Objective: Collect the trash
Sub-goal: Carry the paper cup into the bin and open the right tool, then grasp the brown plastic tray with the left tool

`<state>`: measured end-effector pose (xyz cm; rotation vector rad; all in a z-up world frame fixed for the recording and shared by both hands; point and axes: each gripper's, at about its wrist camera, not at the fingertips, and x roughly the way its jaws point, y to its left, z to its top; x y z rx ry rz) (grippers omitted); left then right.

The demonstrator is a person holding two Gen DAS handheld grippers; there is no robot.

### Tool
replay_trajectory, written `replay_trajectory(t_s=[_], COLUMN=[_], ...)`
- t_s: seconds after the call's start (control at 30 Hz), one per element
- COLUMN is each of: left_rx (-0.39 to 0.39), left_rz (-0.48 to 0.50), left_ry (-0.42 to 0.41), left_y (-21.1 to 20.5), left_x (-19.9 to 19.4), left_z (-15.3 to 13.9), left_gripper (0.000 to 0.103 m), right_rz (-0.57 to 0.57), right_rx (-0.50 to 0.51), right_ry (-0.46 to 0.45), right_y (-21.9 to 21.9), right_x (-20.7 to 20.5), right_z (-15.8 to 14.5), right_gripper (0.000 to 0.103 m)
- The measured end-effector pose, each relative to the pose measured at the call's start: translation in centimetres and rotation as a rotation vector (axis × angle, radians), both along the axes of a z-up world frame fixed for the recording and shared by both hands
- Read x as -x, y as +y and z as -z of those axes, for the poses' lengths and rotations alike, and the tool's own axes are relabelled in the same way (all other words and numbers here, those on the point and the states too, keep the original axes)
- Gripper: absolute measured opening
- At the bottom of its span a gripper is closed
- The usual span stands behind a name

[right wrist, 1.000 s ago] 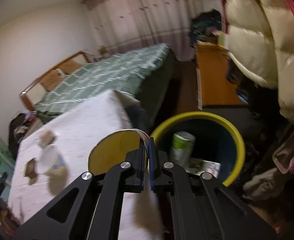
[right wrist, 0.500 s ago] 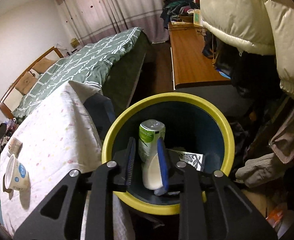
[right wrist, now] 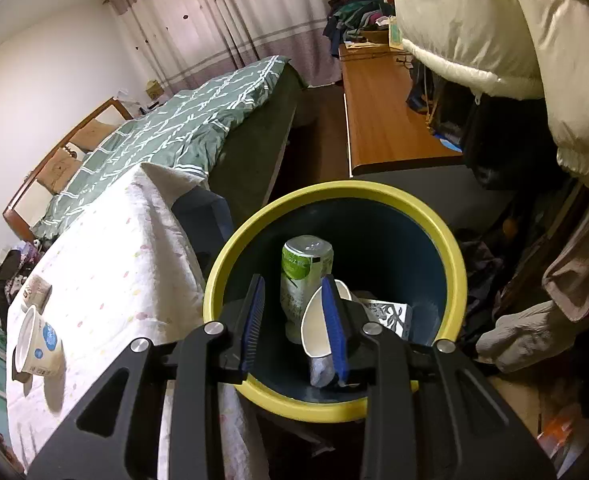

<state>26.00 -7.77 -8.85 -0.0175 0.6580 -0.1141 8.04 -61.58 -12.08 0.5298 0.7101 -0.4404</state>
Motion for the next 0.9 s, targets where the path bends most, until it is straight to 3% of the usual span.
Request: replay_trajectory(t_s=[0.17, 0.6, 0.83, 0.9], left_rx=[-0.029, -0.031, -0.054, -0.053], left_rz=[0.008, -0.039, -0.062, -0.057], left_ry=[0.063, 0.231, 0.238, 0.25], left_y=[-2.9, -4.8, -4.7, -4.6], left_x=[-2.1, -7.7, -8.7, -9.0], left_z=[0.9, 4.2, 4.8, 5.0], left_gripper=[0.098, 0.098, 0.098, 0.093], right_rz=[-0.023, -0.058, -0.068, -0.069], right_rx=[-0.016, -0.042, -0.049, -0.053], right_ry=[-0.003, -0.009, -0.006, -0.007], right_y=[0.3, 0.7, 0.7, 0.7], right_x=[0.0, -0.5, -0.7, -0.6], right_z=[0.4, 1.0, 1.2, 1.2], right_gripper=[0.029, 0.029, 0.029, 0.029])
